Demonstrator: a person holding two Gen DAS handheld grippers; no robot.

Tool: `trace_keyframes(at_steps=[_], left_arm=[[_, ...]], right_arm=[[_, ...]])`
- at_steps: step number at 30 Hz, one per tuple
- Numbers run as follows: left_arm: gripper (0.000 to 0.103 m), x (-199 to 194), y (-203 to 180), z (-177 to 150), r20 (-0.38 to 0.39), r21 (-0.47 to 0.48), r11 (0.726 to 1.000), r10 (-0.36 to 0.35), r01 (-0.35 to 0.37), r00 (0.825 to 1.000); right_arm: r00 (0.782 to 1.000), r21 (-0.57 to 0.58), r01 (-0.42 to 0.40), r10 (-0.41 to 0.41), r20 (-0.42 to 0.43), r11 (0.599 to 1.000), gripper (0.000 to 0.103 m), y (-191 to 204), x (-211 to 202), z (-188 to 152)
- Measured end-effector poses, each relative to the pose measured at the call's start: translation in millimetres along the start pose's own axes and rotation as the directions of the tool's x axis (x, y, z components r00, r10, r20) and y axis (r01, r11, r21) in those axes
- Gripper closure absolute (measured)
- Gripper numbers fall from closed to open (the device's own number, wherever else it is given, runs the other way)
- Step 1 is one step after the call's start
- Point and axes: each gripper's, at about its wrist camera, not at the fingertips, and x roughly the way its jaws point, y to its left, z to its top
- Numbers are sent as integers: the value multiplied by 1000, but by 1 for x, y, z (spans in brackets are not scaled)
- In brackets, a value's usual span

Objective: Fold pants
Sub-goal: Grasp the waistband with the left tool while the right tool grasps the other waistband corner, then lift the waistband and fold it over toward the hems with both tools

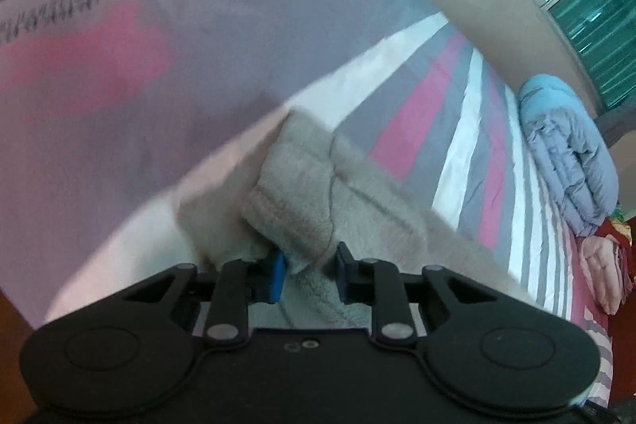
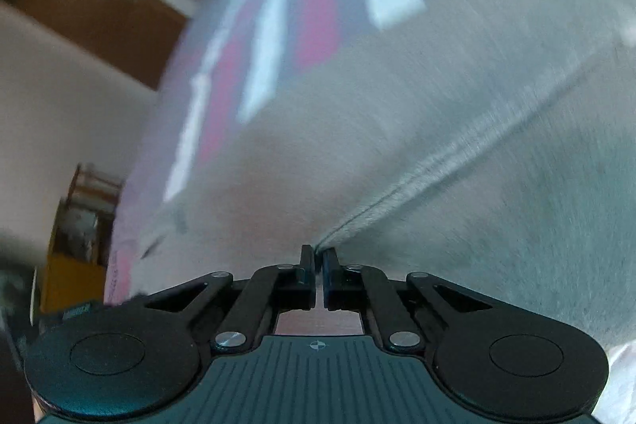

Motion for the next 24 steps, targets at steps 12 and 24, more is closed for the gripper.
trace_keyframes(at_steps=[12, 24], left_arm=[[86, 20, 32, -7, -62, 16, 999, 53, -52, 997], [84, -30, -47, -46, -65, 193, 979, -47, 59, 997]], right_arm=[[995, -77, 42, -49, -90, 996, 101, 11, 23, -68], [990, -93, 86, -96, -107, 992, 100, 13, 7, -63]])
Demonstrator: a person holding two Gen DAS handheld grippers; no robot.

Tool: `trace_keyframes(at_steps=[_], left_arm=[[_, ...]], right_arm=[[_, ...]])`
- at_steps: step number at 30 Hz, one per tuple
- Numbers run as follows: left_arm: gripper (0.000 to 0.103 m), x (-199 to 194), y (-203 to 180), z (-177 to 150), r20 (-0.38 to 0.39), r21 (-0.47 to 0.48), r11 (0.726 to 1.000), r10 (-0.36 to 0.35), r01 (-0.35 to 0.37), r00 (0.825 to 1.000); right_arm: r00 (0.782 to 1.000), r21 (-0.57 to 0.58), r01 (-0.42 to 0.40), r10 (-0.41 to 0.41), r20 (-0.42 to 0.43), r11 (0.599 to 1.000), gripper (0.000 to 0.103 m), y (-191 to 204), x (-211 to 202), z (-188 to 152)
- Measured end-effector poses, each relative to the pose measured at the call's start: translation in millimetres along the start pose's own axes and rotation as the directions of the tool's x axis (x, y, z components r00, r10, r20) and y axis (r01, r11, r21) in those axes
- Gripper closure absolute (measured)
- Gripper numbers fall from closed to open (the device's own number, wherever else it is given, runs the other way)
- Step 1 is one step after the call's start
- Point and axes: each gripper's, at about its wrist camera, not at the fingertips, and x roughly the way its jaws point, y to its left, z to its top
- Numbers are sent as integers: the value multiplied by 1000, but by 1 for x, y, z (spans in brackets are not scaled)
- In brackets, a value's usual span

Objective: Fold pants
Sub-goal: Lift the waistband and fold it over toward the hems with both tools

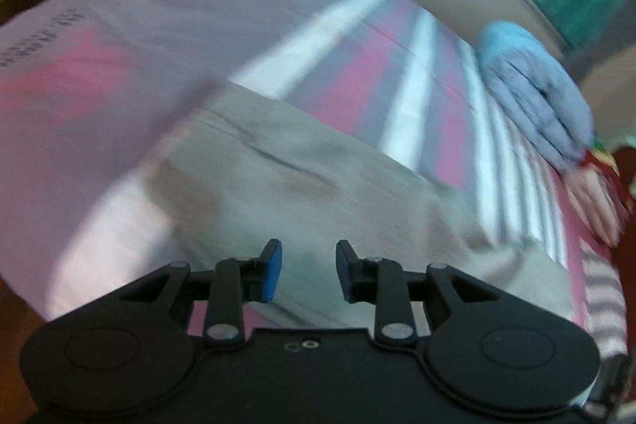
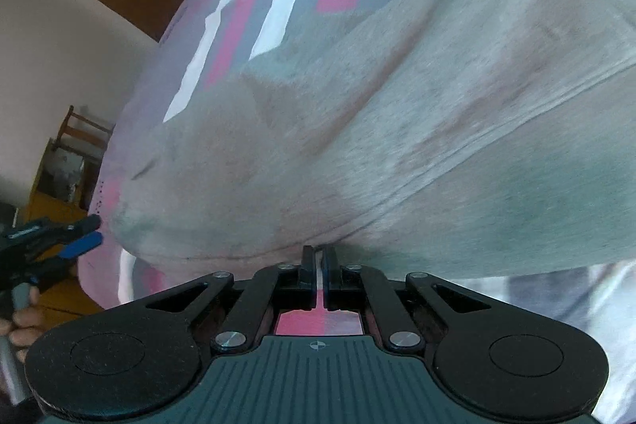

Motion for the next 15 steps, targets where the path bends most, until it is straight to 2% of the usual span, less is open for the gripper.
trace_keyframes(at_steps=[1, 3, 6, 8, 9, 10, 11, 12, 15], left_arm=[[84, 6, -14, -5, -20, 21, 1000, -23, 23, 1000], [76, 18, -36, -14, -41, 60, 997, -39, 42, 998], [76, 42, -67, -30, -78, 102, 992, -62, 70, 995], [76, 59, -82, -42, -110, 146, 987, -45, 61, 993], [76, 66, -82, -46, -123, 154, 987, -20, 39, 992], [76, 73, -80, -51, -137, 161, 987, 18, 5, 990], [77, 77, -75, -57, -145, 163, 987, 32, -8, 989], [84, 79, -69, -60, -146, 158, 987, 36, -12, 989], [87, 79, -53, -58, -150, 92, 996, 8, 6, 989]], right_arm=[[1000, 16, 1, -1, -2, 1000, 99, -5, -2, 0], [1000, 54, 15, -15, 9, 998, 99, -26, -12, 1], [997, 93, 50, -55, 51, 994, 98, -49, -28, 7], [995, 120, 65, -73, 64, 991, 93, -62, -37, 11], [994, 135, 72, -81, 66, 988, 72, -67, -39, 13], [993, 155, 75, -87, 74, 985, 38, -72, -43, 17], [992, 170, 73, -90, 94, 983, 27, -77, -47, 19], [989, 169, 73, -93, 114, 983, 26, -87, -60, 22], [986, 175, 78, -103, 134, 981, 26, -88, -53, 34]])
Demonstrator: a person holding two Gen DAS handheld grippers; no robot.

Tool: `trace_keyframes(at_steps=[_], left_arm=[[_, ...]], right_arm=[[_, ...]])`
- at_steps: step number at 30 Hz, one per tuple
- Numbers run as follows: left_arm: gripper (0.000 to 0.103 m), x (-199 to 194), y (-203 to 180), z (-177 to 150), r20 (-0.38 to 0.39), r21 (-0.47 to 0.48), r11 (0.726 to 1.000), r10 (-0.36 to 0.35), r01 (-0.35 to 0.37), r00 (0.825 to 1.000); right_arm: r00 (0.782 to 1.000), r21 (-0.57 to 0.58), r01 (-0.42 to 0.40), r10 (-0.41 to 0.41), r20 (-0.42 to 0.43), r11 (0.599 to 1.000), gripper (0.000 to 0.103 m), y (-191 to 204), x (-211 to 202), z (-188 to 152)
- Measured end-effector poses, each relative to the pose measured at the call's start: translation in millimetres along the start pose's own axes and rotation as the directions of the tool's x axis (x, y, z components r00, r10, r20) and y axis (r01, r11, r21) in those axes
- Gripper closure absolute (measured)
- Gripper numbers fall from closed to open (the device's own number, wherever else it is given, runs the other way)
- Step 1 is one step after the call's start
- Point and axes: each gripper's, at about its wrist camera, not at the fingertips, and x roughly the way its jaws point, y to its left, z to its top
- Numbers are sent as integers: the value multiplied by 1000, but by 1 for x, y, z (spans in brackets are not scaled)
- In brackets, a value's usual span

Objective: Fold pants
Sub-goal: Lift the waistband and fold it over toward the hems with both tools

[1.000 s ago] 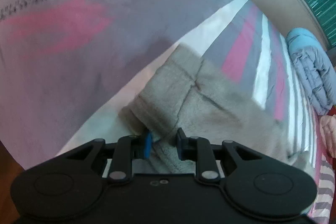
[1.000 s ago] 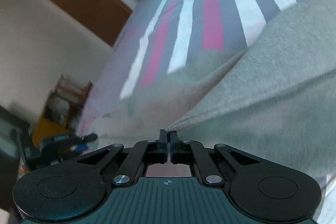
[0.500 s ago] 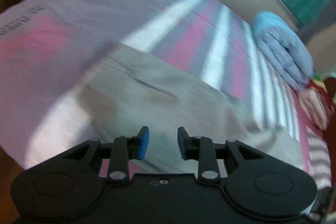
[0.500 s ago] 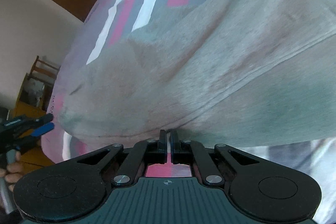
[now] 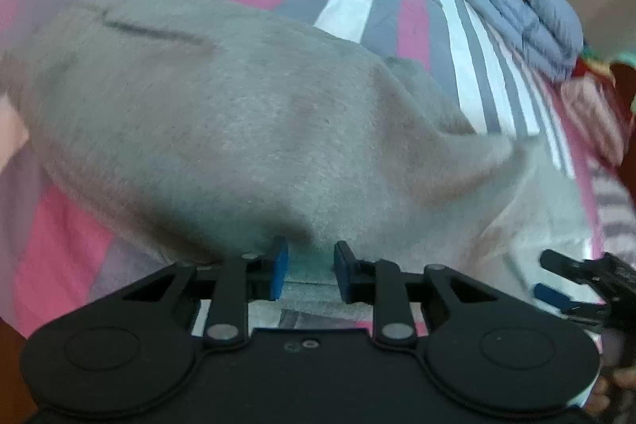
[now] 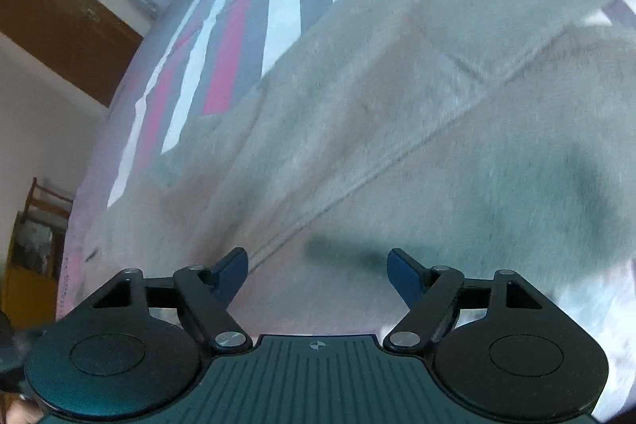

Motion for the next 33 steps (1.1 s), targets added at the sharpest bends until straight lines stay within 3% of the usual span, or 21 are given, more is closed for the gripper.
trace_keyframes(at_steps=[2, 3, 4, 8, 12, 14, 15, 16, 22, 26, 29, 31, 33], left_arm=[[88, -1, 7, 3, -10, -46, 999, -12, 12, 1000], [88, -1, 9, 4, -12, -50, 999, -11, 11, 1000], [88, -1, 9, 4, -11, -40, 999, -6, 5, 1000], [88, 2, 1, -1, -4, -4, 1000, 14, -14, 1000], [88, 6, -4, -1, -2, -1, 1000, 22, -22, 1000], [88, 6, -5, -1, 2, 4, 1000, 29, -29, 1000], [88, 6, -6, -2, 5, 11, 999, 34, -34, 999], [87, 6, -9, -2, 8, 20, 999, 41, -41, 999], [87, 6, -17, -5, 24, 70, 995, 72, -73, 997], [87, 5, -16, -5, 23, 71, 995, 68, -70, 997], [87, 6, -17, -4, 22, 73, 995, 71, -72, 997], [87, 5, -17, -6, 25, 75, 994, 73, -75, 997], [87, 5, -18, -6, 27, 74, 994, 78, -79, 997]], right_arm=[[1000, 79, -11, 10, 14, 997, 42, -16, 12, 8], [1000, 127, -14, 12, 18, 992, 62, -20, 19, 12], [1000, 180, -19, 15, 22, 983, 70, -25, 24, 16], [998, 327, -58, 45, 46, 943, 70, -40, 41, 25], [997, 384, -68, 47, 65, 921, 70, -42, 50, 30], [997, 349, -54, 30, 73, 936, 74, -43, 43, 34], [997, 328, -40, 13, 82, 944, 94, -39, 43, 33], [995, 306, -33, 4, 95, 952, 96, -36, 40, 31], [970, 64, -38, 21, 241, 997, 96, -22, -27, 8], [964, 49, -94, 79, 255, 994, 96, -25, -71, -24], [975, 38, -37, 28, 218, 999, 96, -37, -63, -45], [987, 99, 19, -34, 159, 995, 97, -55, -41, -52], [989, 92, 69, -80, 122, 993, 103, -62, -29, -58]])
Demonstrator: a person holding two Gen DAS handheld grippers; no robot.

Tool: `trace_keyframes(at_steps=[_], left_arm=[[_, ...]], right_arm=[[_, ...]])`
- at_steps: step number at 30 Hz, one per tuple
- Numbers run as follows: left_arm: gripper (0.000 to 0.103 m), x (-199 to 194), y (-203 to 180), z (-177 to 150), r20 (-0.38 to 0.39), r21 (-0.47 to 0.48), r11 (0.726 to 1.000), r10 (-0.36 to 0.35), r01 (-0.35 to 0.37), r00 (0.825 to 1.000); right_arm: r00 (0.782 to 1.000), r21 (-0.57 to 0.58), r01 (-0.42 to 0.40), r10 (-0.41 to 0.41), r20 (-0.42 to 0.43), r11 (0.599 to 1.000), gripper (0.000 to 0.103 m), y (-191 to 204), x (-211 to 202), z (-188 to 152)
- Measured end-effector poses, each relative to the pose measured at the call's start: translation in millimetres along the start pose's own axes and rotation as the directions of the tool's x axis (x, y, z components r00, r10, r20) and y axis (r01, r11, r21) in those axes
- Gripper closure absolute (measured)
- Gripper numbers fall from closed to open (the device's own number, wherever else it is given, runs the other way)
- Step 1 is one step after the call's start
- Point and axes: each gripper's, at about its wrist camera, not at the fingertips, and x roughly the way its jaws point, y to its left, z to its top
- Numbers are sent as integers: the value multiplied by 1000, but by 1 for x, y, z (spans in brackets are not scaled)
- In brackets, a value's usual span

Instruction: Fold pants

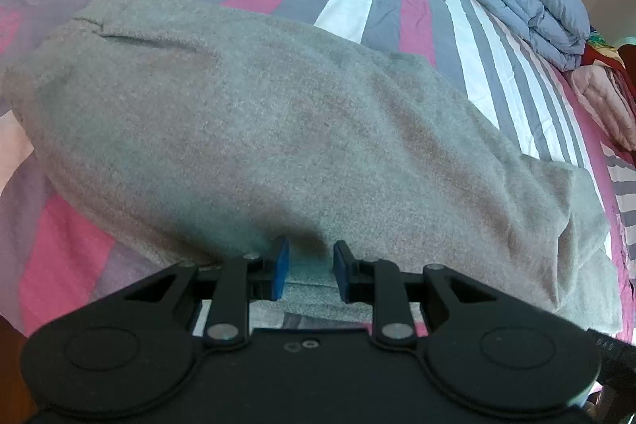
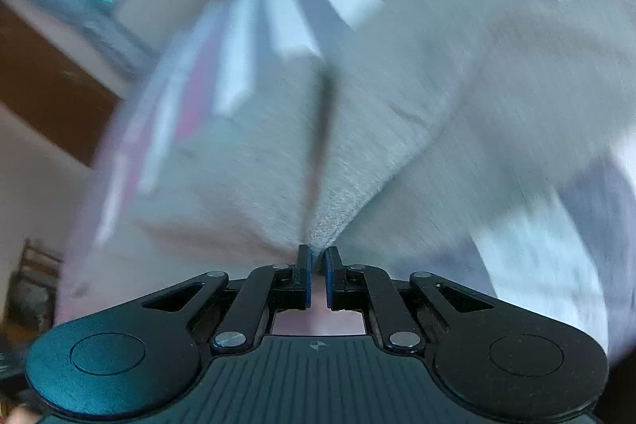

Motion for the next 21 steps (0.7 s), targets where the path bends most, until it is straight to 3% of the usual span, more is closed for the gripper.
trace_keyframes(at_steps=[2, 4, 8, 15, 18, 20, 21], left_arm=[[85, -3, -2, 0, 6, -4, 1000, 0, 0, 1000], [80, -9, -7, 0, 26, -14, 1000, -5, 5, 1000], [78, -16, -28, -3, 51, 50, 999, -4, 1, 999], [74, 0, -42, -15, 23, 83, 997, 8, -10, 1000], [74, 1, -42, -13, 17, 85, 996, 6, -7, 1000], [74, 2, -40, -12, 12, 74, 997, 1, -2, 1000], [74, 3, -41, -12, 10, 70, 998, 0, -1, 1000]], right_arm=[[1000, -63, 19, -19, -15, 998, 103, 4, 4, -2], [999, -35, -33, 32, -27, 999, 102, 3, -6, 5], [998, -27, -42, 43, 34, 999, 102, -12, -26, 28], [1000, 125, 22, -24, 11, 992, 98, -63, -17, 72], [1000, 174, 17, -22, 22, 985, 91, -76, -10, 85], [999, 207, -14, 6, 40, 978, 79, -86, -14, 90], [998, 215, -32, 21, 52, 976, 65, -87, -12, 93]])
